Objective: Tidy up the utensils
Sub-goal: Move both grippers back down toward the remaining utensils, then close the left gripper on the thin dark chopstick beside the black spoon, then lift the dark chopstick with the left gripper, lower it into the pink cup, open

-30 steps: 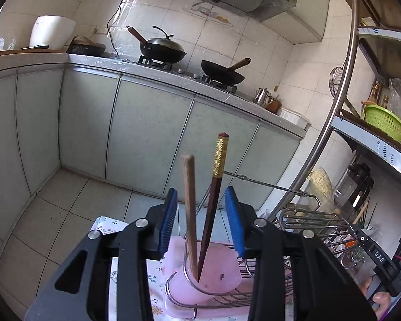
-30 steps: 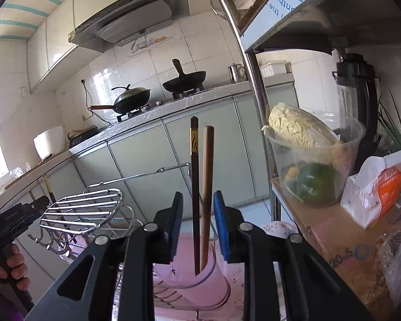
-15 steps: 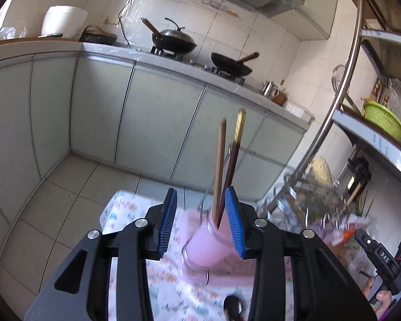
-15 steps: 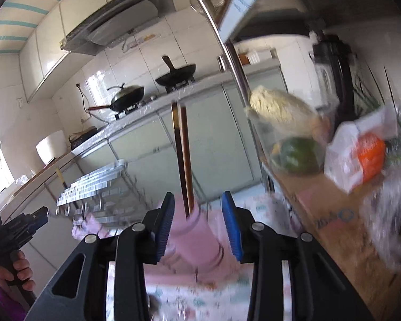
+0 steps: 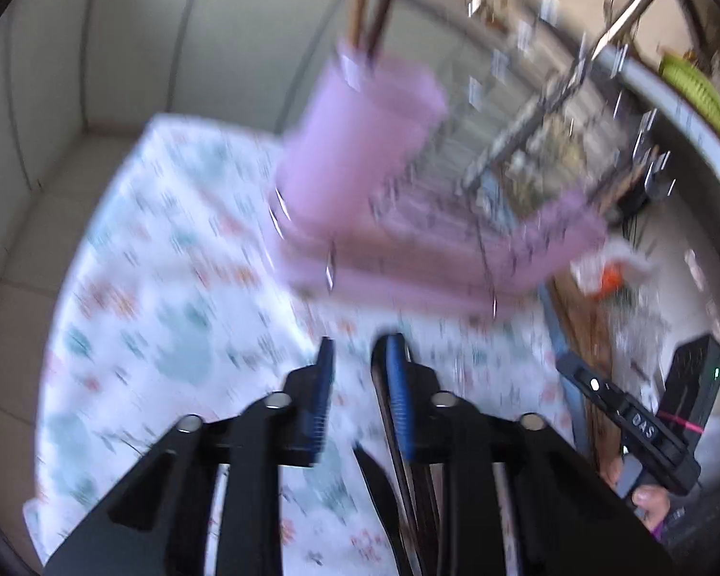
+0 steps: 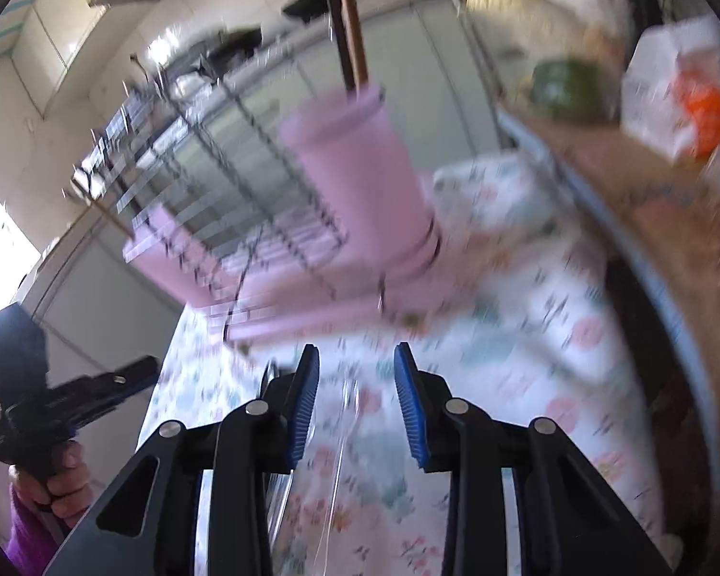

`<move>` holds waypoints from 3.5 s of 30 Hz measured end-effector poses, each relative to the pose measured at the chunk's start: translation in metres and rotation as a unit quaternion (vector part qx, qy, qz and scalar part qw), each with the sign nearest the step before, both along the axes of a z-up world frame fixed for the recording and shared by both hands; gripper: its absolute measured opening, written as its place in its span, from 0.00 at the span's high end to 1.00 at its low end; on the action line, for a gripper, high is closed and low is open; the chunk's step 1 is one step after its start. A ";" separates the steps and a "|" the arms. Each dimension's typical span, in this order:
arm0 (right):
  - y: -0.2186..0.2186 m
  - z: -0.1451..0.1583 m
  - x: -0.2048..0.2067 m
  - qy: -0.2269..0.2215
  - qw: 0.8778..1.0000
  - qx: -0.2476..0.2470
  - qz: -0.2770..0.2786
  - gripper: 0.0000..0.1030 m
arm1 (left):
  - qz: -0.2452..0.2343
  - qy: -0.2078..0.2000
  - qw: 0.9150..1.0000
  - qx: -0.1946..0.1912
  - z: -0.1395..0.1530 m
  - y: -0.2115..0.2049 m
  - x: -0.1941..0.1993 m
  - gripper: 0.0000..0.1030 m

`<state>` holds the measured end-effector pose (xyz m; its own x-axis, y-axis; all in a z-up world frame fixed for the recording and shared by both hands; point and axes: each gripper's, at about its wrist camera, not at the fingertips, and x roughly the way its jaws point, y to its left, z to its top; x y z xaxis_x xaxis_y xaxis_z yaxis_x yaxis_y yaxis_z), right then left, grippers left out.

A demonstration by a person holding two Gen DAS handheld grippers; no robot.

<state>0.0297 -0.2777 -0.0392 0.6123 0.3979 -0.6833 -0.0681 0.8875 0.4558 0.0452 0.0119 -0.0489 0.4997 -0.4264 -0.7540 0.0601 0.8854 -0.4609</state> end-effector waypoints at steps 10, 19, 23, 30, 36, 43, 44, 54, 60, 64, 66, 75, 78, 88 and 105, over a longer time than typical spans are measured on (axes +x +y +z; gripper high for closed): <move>0.002 -0.027 0.008 0.058 0.998 0.027 0.025 0.72 | -0.039 0.113 0.992 0.031 -0.059 -0.048 0.021 0.86; 0.001 -0.030 0.011 0.067 0.997 0.034 0.031 0.72 | -0.055 0.106 0.991 0.067 -0.058 -0.063 0.027 0.86; 0.007 -0.028 0.011 0.069 0.997 0.028 0.034 0.72 | -0.069 0.100 0.989 0.086 -0.056 -0.071 0.026 0.86; 0.015 -0.015 0.002 0.056 0.998 0.010 0.027 0.72 | -0.085 0.110 0.987 0.086 -0.054 -0.076 0.031 0.86; 0.011 -0.010 -0.013 0.049 0.999 0.013 0.015 0.72 | -0.094 0.116 0.985 0.085 -0.053 -0.074 0.031 0.86; 0.010 -0.010 -0.027 0.042 0.999 0.021 0.027 0.72 | -0.115 0.130 0.978 0.116 -0.059 -0.094 0.018 0.86; 0.010 -0.009 -0.028 0.040 0.999 0.022 0.029 0.72 | -0.113 0.125 0.978 0.127 -0.061 -0.096 0.018 0.86; 0.010 -0.007 -0.032 0.029 0.997 0.042 0.054 0.72 | -0.042 0.117 0.987 0.103 -0.044 -0.072 0.020 0.95; 0.009 -0.011 -0.017 0.052 0.996 0.049 0.058 0.72 | -0.003 0.101 0.989 0.112 -0.028 -0.044 0.018 0.95; 0.005 -0.022 -0.001 0.090 0.992 0.061 0.057 0.72 | -0.002 0.124 0.985 0.118 -0.041 -0.030 0.023 0.95; 0.003 -0.029 0.008 0.109 0.990 0.066 0.054 0.72 | -0.007 0.144 0.982 0.119 -0.052 -0.027 0.028 0.95; 0.021 -0.048 0.053 0.179 0.981 0.025 0.068 0.72 | -0.077 0.226 0.963 0.124 -0.063 -0.027 0.063 0.94; 0.039 -0.051 0.063 0.189 0.978 -0.014 0.089 0.72 | -0.091 0.235 0.959 0.129 -0.065 -0.030 0.068 0.94; 0.068 -0.063 0.068 0.158 0.979 -0.096 0.086 0.88 | -0.091 0.225 0.964 0.111 -0.068 -0.030 0.076 0.94; 0.019 0.043 0.003 -0.074 0.997 -0.014 0.011 0.88 | 0.007 -0.058 0.998 0.035 0.057 0.039 -0.004 0.95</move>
<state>0.0331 -0.2590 0.0040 0.6980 0.3954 -0.5971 -0.1529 0.8968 0.4151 0.0413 0.0508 0.0080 0.5904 -0.3667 -0.7190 0.0961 0.9164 -0.3885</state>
